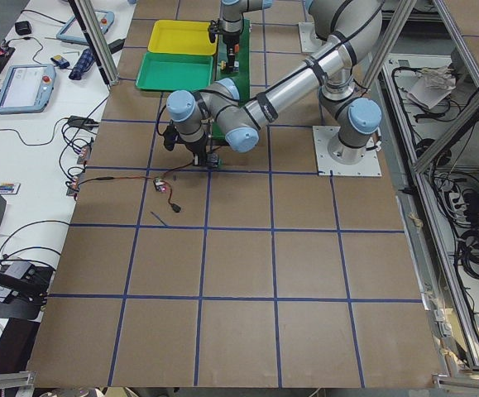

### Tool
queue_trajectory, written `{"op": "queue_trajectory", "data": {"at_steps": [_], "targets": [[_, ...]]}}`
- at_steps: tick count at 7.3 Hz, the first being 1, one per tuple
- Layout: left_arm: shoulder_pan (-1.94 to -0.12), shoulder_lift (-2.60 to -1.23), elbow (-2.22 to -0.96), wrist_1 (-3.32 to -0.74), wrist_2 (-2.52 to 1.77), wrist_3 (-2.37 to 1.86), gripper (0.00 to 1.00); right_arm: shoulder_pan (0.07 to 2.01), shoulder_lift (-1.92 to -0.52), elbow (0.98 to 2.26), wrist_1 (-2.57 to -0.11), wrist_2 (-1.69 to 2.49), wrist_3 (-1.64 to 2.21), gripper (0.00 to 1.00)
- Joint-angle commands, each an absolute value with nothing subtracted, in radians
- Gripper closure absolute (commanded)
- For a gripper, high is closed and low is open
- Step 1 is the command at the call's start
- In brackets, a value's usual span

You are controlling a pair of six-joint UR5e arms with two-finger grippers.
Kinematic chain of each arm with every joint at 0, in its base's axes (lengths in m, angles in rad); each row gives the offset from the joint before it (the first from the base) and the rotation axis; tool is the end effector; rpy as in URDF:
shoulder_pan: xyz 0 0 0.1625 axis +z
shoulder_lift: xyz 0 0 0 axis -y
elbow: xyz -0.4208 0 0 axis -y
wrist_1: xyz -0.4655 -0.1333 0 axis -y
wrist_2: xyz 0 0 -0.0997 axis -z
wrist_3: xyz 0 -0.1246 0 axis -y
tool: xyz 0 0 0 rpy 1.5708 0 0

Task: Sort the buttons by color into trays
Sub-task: 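Grasp a yellow button on the belt with right gripper while left carries green button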

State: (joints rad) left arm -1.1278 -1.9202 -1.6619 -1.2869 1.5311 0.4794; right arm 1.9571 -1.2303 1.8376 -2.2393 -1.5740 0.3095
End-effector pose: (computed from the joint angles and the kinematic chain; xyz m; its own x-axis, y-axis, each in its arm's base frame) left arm 0.1512 -0.6413 0.2209 -0.9939 0.0266 0.1067 0.0395 0.9920 0.1203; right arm 0.3604 -0.5334 0.1752 -0.9969 -0.0771 -0.0156 -0.0760 0.9953 -0.0592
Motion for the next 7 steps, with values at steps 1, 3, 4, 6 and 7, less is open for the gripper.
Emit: {"op": "queue_trajectory", "data": {"at_steps": [1, 3, 4, 6, 7], "targets": [[-1.248, -1.872, -1.692, -1.307, 1.531, 0.320, 1.00, 1.956, -1.233, 1.848, -2.277, -1.574, 0.290, 0.47], [-1.319, -1.859, -1.753, -1.293, 1.534, 0.226, 1.00, 1.954, -1.238, 1.848, -2.272, -1.575, 0.263, 0.93], [-1.324, -1.844, -1.778, -1.283, 1.531, 0.226, 1.00, 1.948, -1.238, 1.847, -2.272, -1.577, 0.236, 1.00], [-1.341, -1.829, -1.821, -1.281, 1.531, 0.224, 1.00, 1.921, -1.246, 1.829, -2.276, -1.607, 0.183, 1.00], [-1.354, -1.833, -1.824, -1.258, 1.532, 0.229, 1.00, 1.901, -1.252, 1.784, -2.240, -1.623, 0.149, 1.00]]}}
